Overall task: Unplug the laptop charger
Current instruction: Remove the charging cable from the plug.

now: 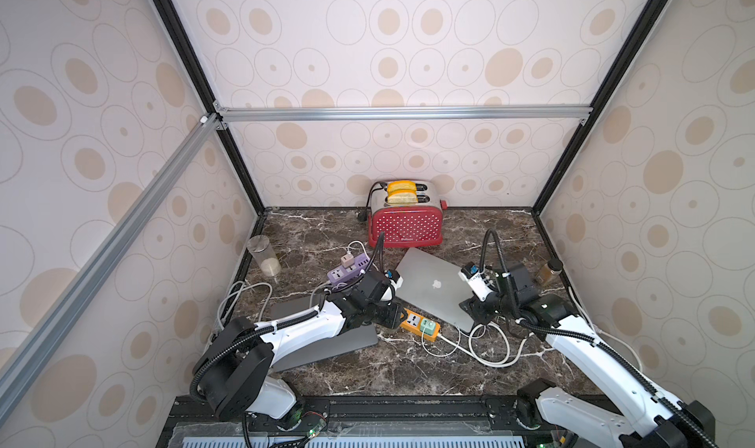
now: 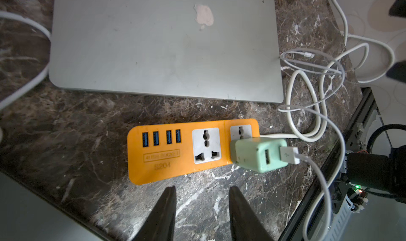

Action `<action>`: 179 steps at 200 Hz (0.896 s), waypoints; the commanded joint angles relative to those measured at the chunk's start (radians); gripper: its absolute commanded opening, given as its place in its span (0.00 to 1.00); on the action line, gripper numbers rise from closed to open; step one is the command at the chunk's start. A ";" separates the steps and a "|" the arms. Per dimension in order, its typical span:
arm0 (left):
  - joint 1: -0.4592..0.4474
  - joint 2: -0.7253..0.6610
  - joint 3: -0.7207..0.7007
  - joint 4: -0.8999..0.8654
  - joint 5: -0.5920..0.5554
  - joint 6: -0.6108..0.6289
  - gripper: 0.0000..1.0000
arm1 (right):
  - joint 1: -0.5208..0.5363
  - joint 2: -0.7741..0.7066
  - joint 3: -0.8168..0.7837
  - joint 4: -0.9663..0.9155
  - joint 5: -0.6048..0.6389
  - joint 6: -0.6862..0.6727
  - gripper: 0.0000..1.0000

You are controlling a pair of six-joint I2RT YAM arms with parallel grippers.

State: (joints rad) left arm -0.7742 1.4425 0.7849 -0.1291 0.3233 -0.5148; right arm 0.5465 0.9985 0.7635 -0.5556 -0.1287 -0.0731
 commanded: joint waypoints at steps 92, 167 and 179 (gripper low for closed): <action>-0.018 0.107 0.029 0.208 0.073 -0.087 0.40 | 0.284 0.018 -0.105 0.165 0.126 0.083 0.58; -0.038 0.117 0.047 0.212 0.107 -0.101 0.40 | 0.312 0.202 -0.046 0.193 0.119 0.058 0.57; -0.043 0.123 0.055 0.214 0.113 -0.105 0.40 | 0.313 0.204 -0.049 0.197 0.114 0.056 0.57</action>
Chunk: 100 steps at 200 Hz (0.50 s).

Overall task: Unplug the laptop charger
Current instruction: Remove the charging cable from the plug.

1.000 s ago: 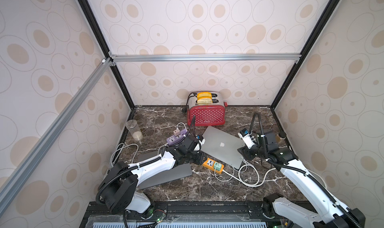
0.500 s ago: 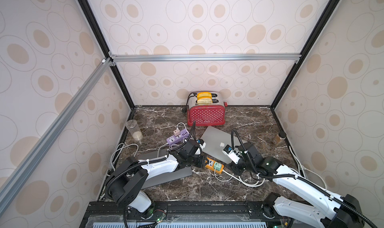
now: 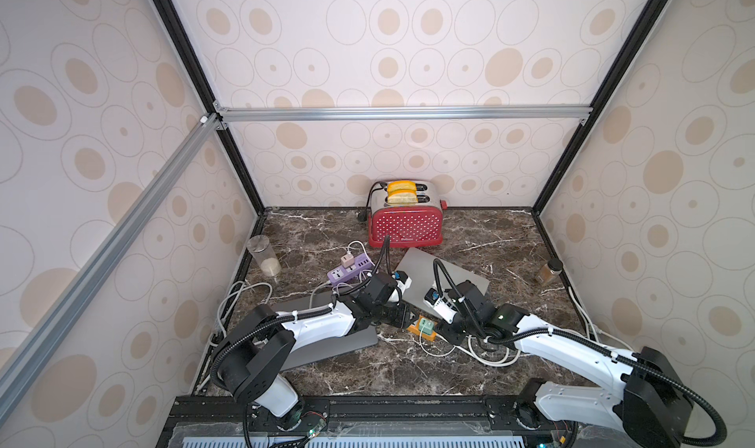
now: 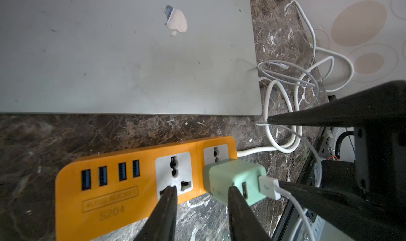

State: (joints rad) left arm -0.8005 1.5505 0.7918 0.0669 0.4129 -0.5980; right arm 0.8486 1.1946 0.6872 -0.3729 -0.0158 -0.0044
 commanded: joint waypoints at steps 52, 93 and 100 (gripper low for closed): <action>-0.034 0.035 0.064 0.019 0.039 -0.025 0.40 | 0.011 -0.044 0.018 -0.004 -0.004 -0.008 0.57; -0.040 0.051 0.058 0.019 0.035 -0.029 0.40 | 0.010 -0.069 0.011 0.006 -0.019 0.001 0.57; -0.041 0.053 0.057 0.019 0.034 -0.031 0.40 | 0.011 -0.069 0.012 0.006 -0.026 0.004 0.56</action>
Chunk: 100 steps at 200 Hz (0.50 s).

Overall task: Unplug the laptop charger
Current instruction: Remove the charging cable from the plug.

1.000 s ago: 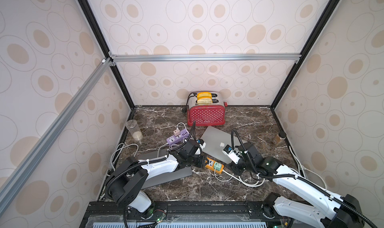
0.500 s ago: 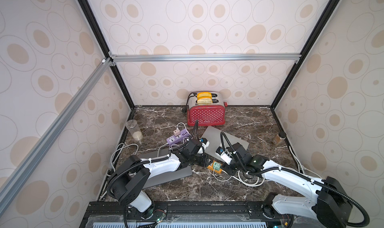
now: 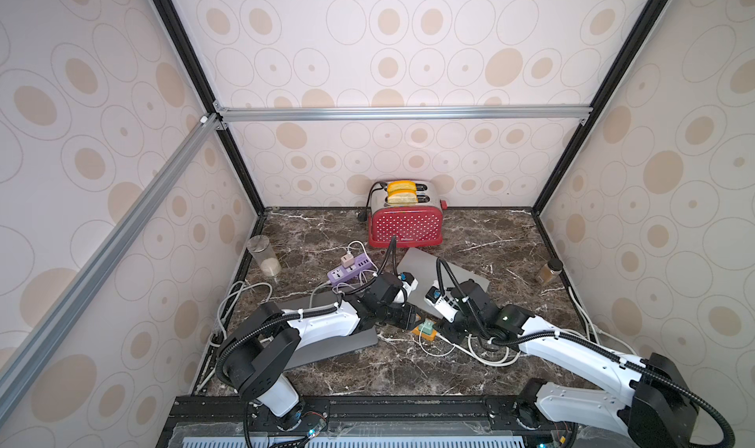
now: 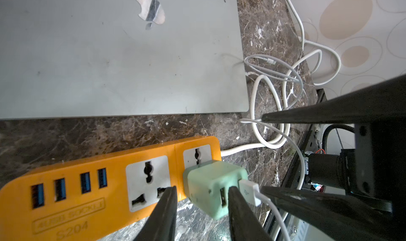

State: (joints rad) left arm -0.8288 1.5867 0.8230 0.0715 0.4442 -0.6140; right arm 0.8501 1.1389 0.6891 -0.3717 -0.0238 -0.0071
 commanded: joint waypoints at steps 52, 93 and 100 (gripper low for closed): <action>-0.016 0.054 0.033 -0.013 -0.006 -0.010 0.40 | 0.012 -0.003 0.006 0.010 -0.042 0.013 0.55; -0.029 0.076 0.051 -0.069 -0.041 0.002 0.40 | 0.013 -0.050 -0.020 0.022 -0.036 0.020 0.55; -0.030 0.076 0.051 -0.074 -0.044 0.003 0.40 | 0.012 -0.056 -0.025 0.025 -0.036 0.021 0.55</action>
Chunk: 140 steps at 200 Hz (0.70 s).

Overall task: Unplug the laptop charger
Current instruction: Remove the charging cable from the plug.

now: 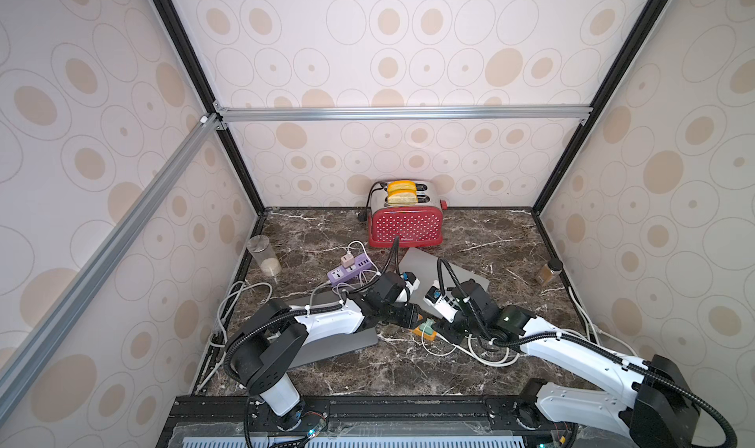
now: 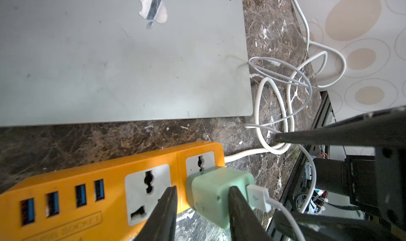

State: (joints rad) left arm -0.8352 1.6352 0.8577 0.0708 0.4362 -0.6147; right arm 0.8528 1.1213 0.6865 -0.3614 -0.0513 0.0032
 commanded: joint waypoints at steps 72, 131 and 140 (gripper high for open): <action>-0.031 0.014 -0.016 -0.084 -0.063 0.000 0.40 | 0.011 0.045 -0.011 0.054 -0.061 0.007 0.42; -0.036 0.014 -0.020 -0.084 -0.067 0.001 0.40 | 0.015 0.062 -0.017 0.088 -0.051 0.018 0.38; -0.036 0.013 -0.022 -0.083 -0.067 0.002 0.40 | 0.016 0.060 -0.019 0.095 -0.055 0.019 0.37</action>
State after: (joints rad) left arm -0.8490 1.6344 0.8597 0.0692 0.3965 -0.6147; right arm 0.8558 1.1858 0.6670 -0.2913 -0.0967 0.0158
